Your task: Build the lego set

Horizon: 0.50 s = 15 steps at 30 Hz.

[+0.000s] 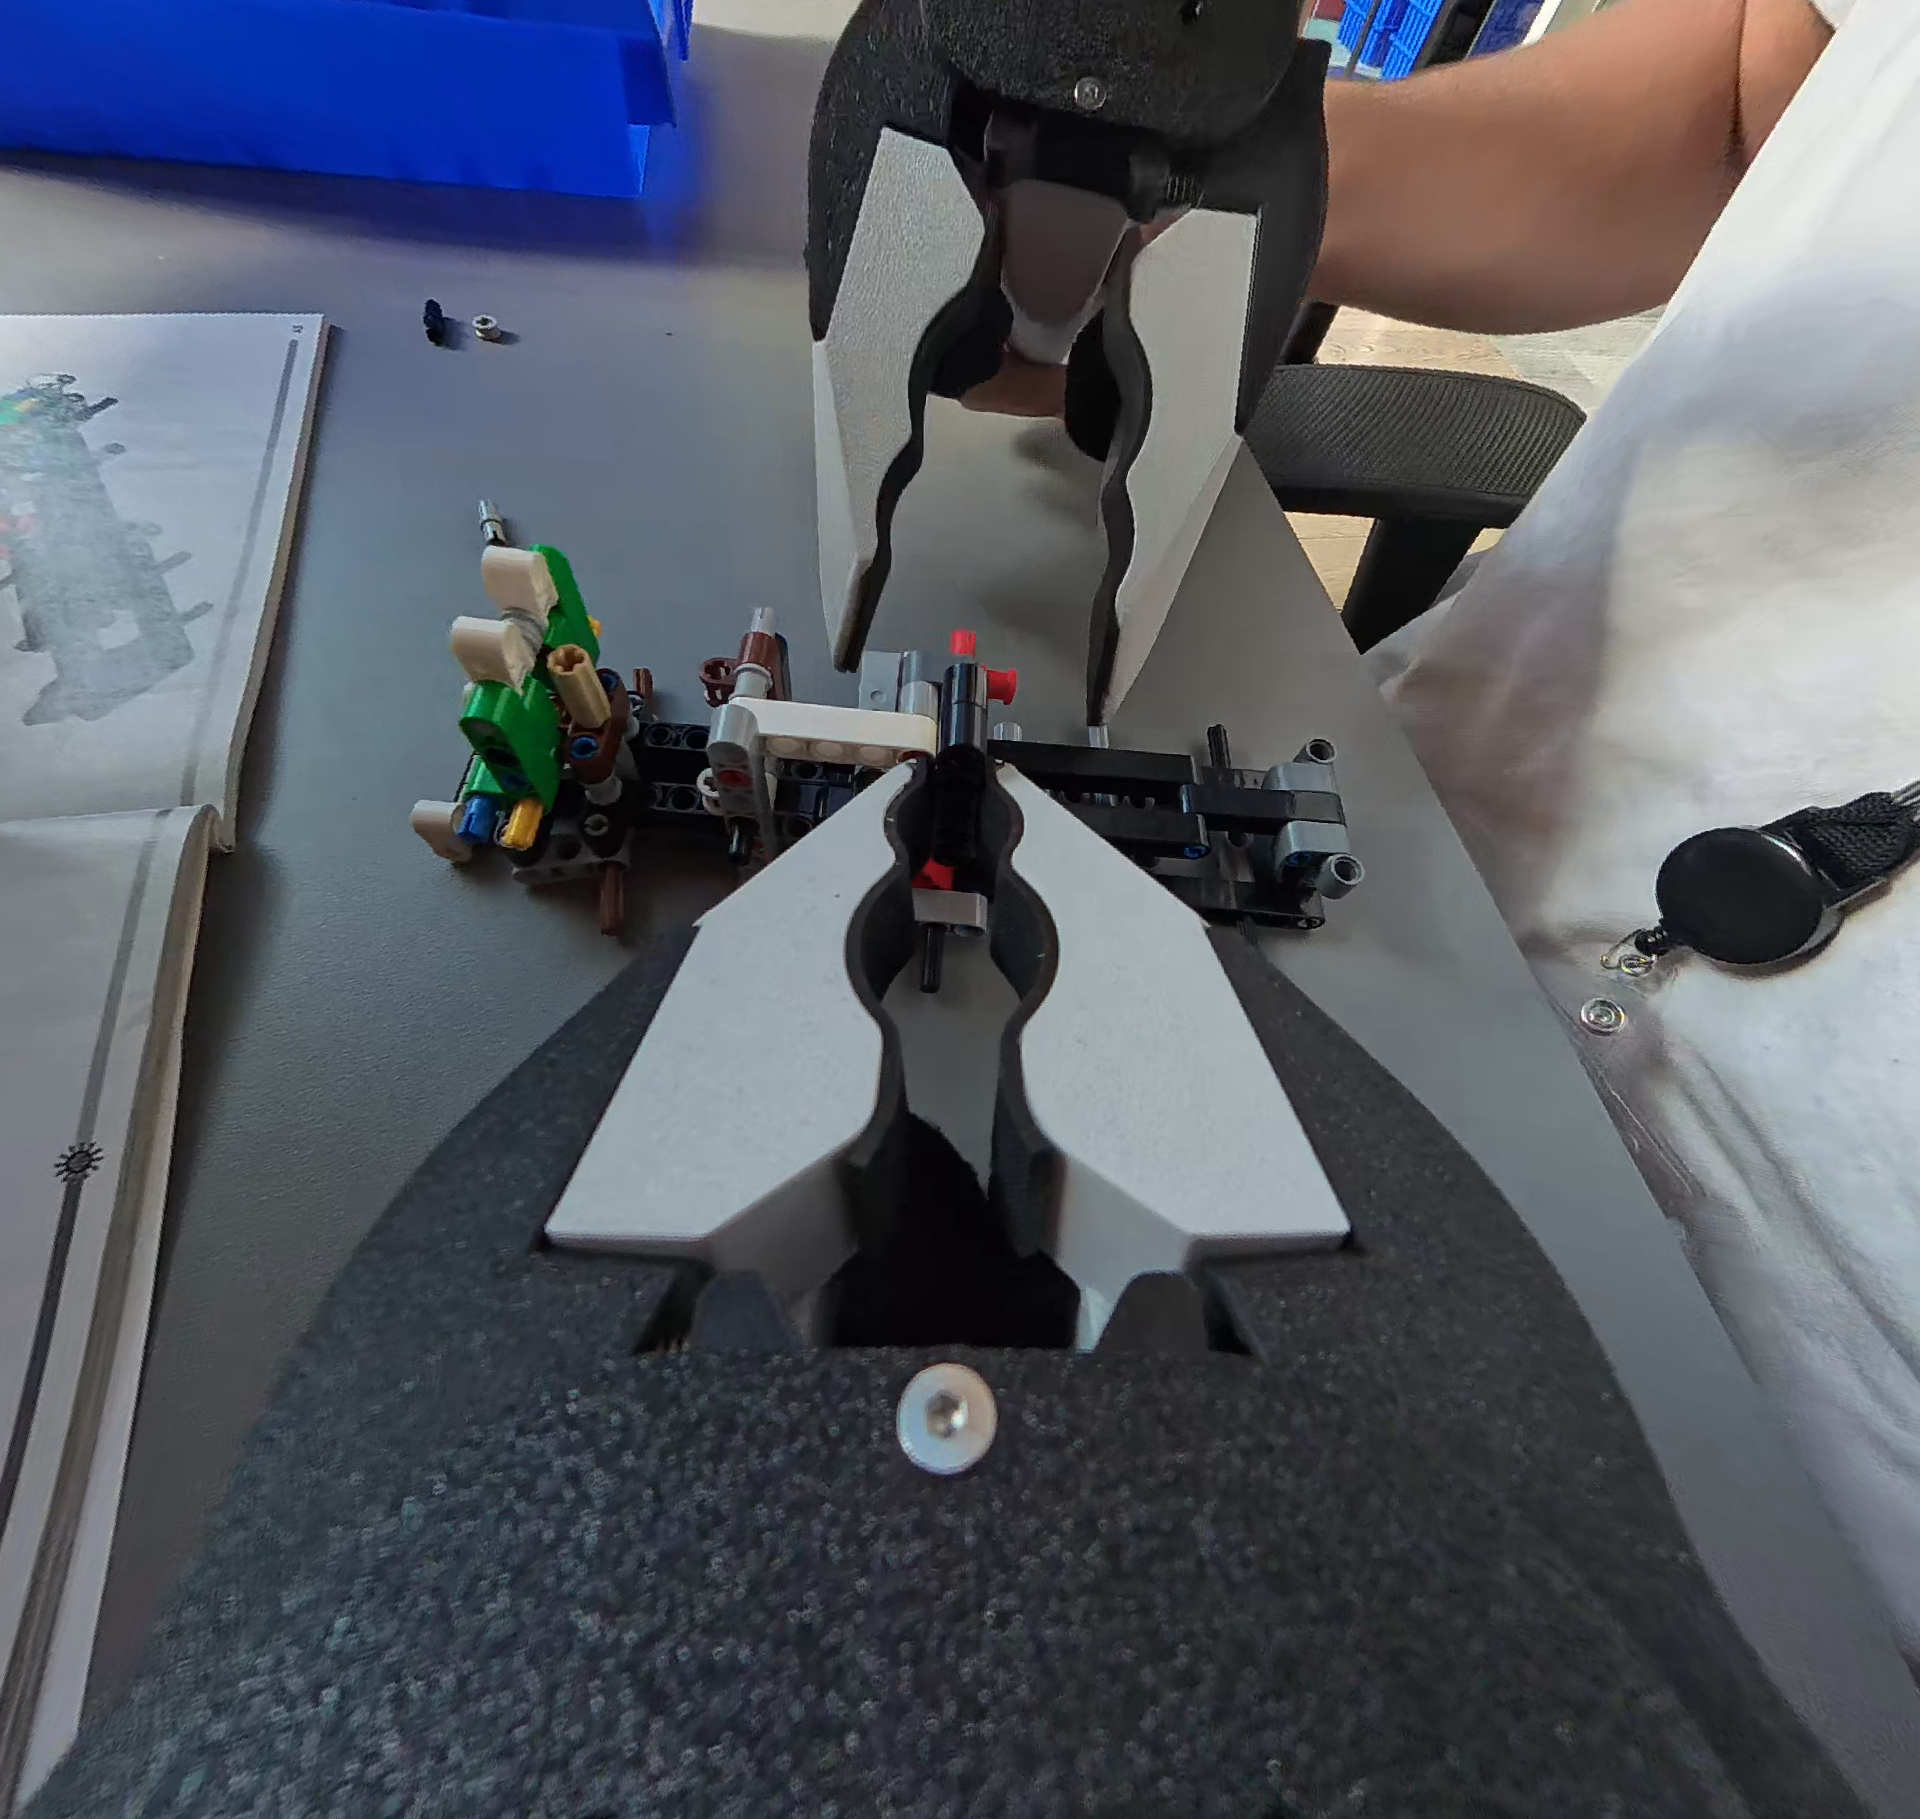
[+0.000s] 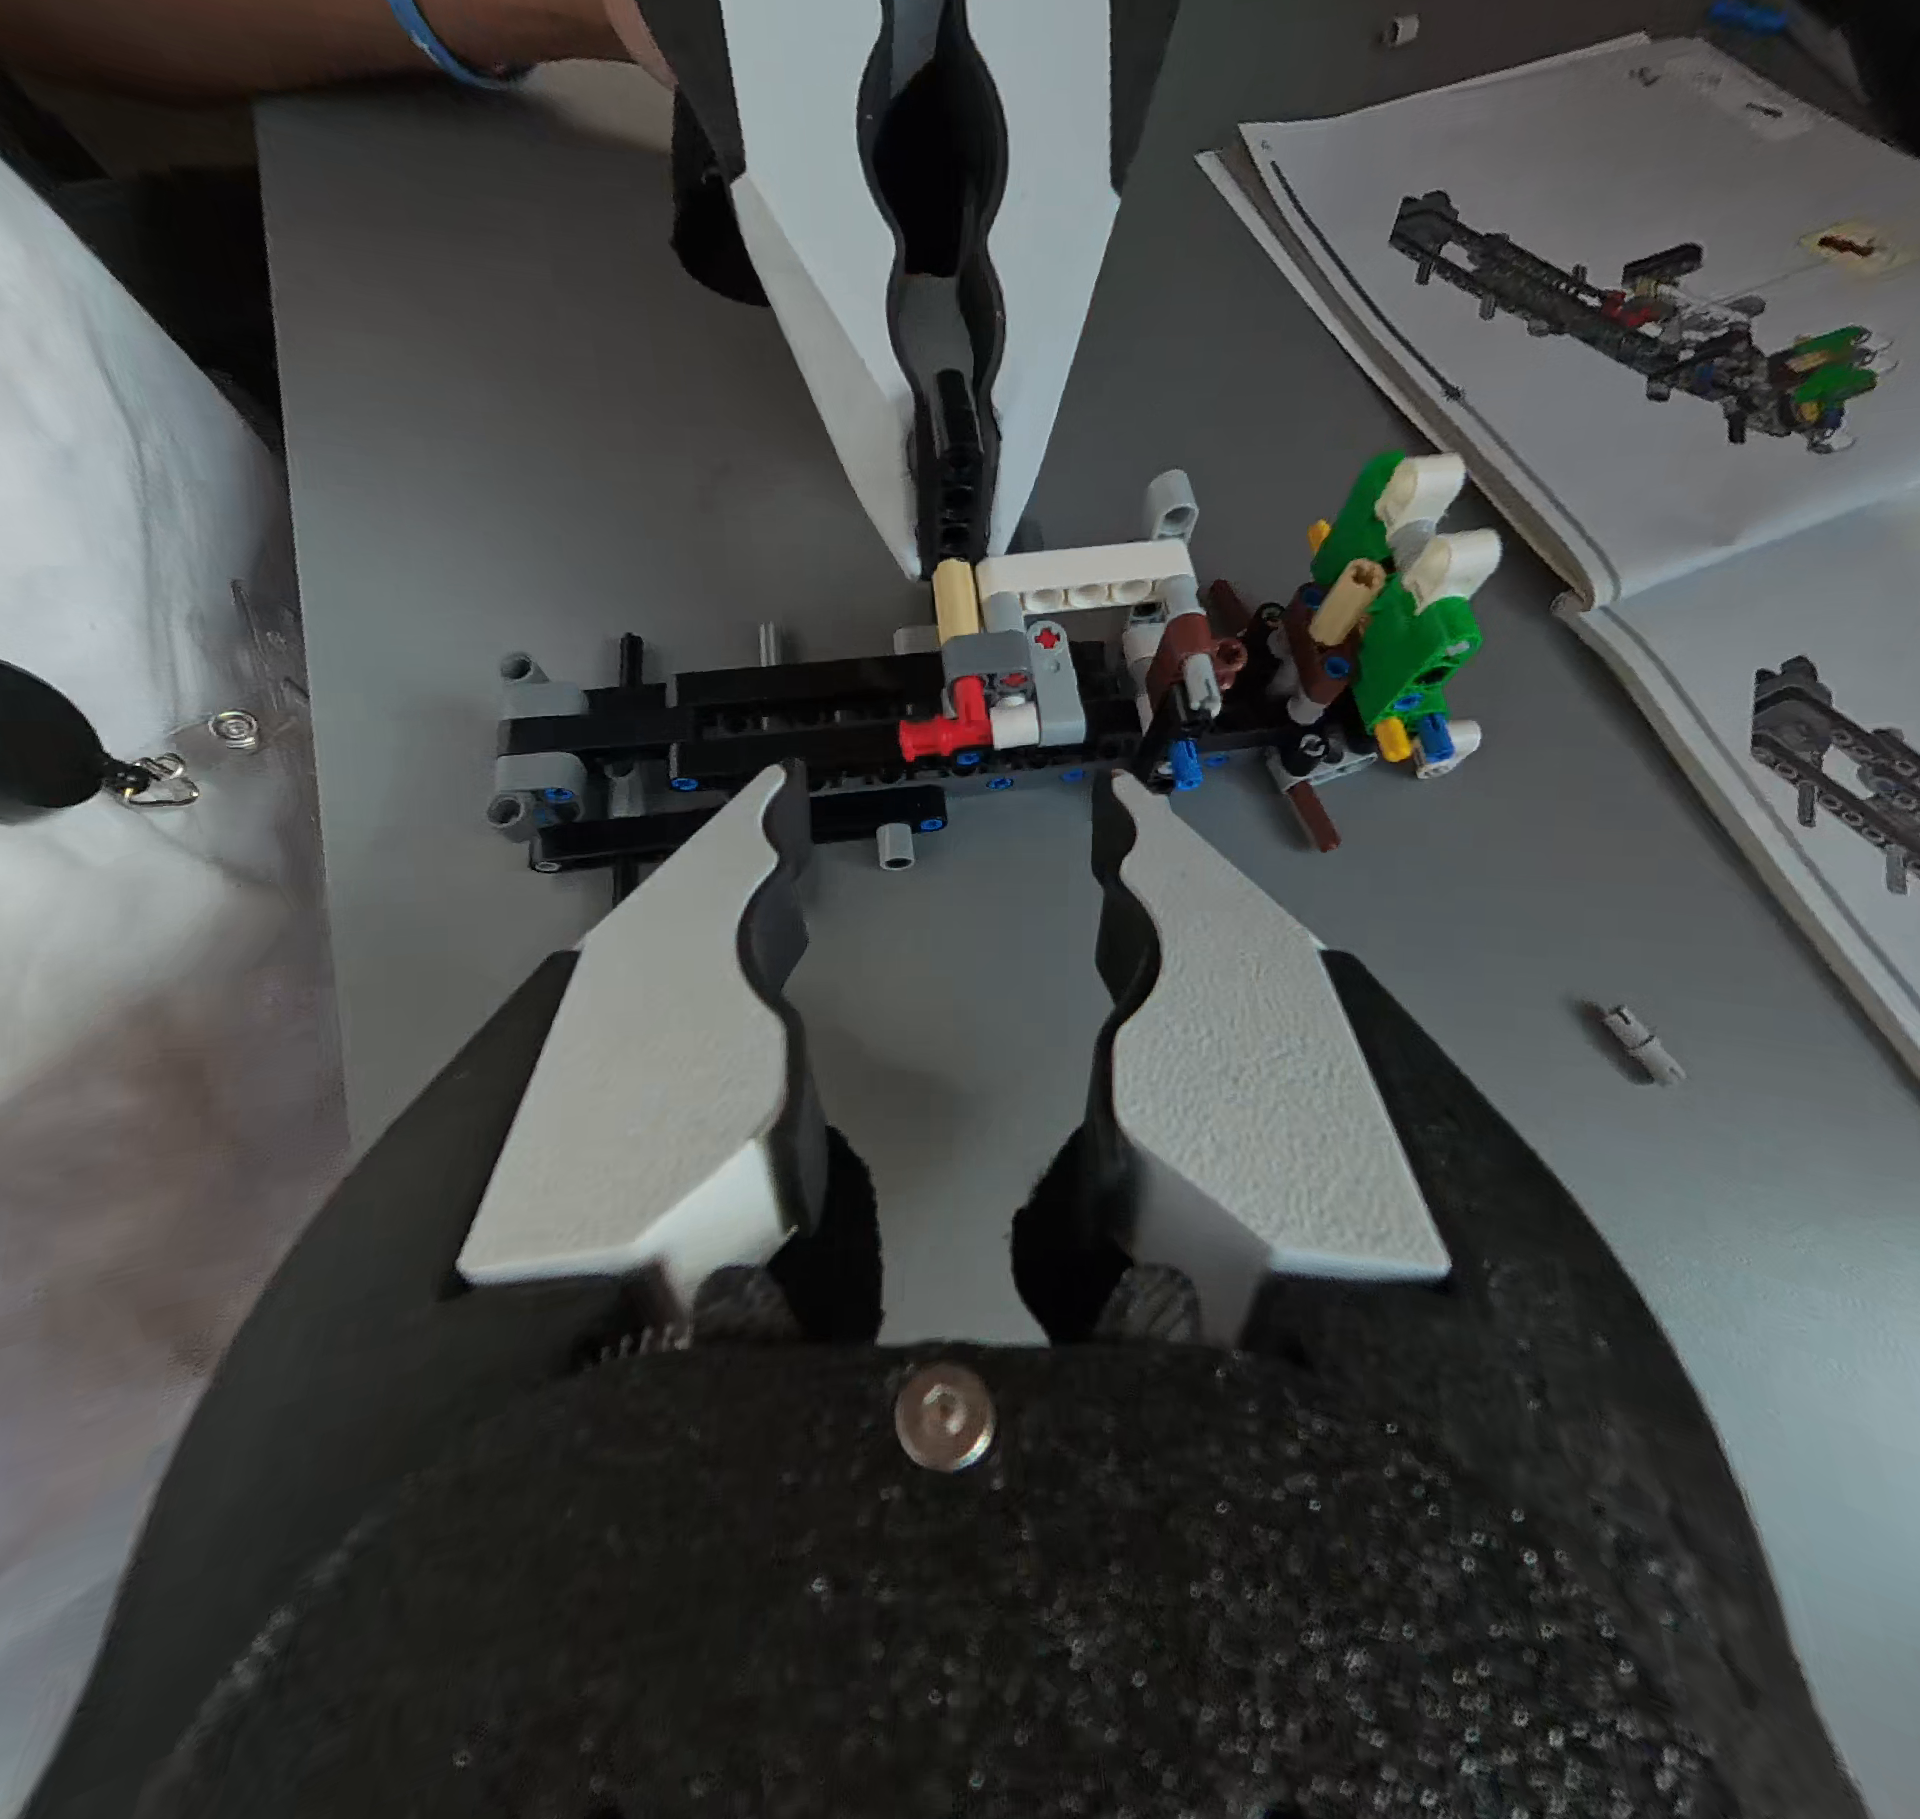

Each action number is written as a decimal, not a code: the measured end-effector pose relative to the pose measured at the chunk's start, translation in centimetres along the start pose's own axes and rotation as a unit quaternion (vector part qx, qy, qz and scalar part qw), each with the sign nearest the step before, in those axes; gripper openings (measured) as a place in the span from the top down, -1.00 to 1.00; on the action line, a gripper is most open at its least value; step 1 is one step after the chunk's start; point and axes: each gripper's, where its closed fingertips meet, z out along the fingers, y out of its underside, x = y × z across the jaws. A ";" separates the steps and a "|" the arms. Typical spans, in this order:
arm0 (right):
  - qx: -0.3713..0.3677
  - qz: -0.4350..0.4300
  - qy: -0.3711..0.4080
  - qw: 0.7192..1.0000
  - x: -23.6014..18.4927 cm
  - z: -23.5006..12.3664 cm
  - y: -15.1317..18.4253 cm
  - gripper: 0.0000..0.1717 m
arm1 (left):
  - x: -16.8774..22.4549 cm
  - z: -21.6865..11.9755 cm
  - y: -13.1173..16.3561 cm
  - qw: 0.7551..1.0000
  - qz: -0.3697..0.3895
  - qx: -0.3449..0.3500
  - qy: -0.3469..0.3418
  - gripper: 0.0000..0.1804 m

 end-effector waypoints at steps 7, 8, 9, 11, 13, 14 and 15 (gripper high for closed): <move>0.038 -0.022 0.025 0.999 0.3 0.3 -0.6 0.51 | 0.0 0.0 0.0 1.000 0.002 0.000 -0.003 0.94; 0.045 -0.024 0.025 0.998 0.4 0.3 -0.8 0.51 | 0.1 0.0 0.0 1.000 0.002 0.000 -0.002 0.94; 0.048 -0.029 0.024 0.998 0.4 0.3 -0.9 0.51 | 0.1 0.0 0.0 1.000 0.001 0.000 -0.001 0.94; 0.043 -0.042 0.028 0.998 0.5 0.5 -0.7 0.53 | 0.2 0.0 0.0 1.000 0.001 0.000 0.002 0.94; 0.048 -0.051 0.023 0.997 0.5 0.6 -0.9 0.58 | 0.3 0.0 0.0 1.000 0.003 -0.001 0.008 0.94; 0.051 -0.054 0.017 0.997 0.4 0.6 -1.0 0.60 | 0.4 0.0 0.1 1.000 0.003 -0.001 0.010 0.94; 0.050 -0.057 0.012 0.997 0.3 0.6 -1.0 0.61 | 0.4 0.0 0.0 1.000 0.002 -0.001 0.011 0.94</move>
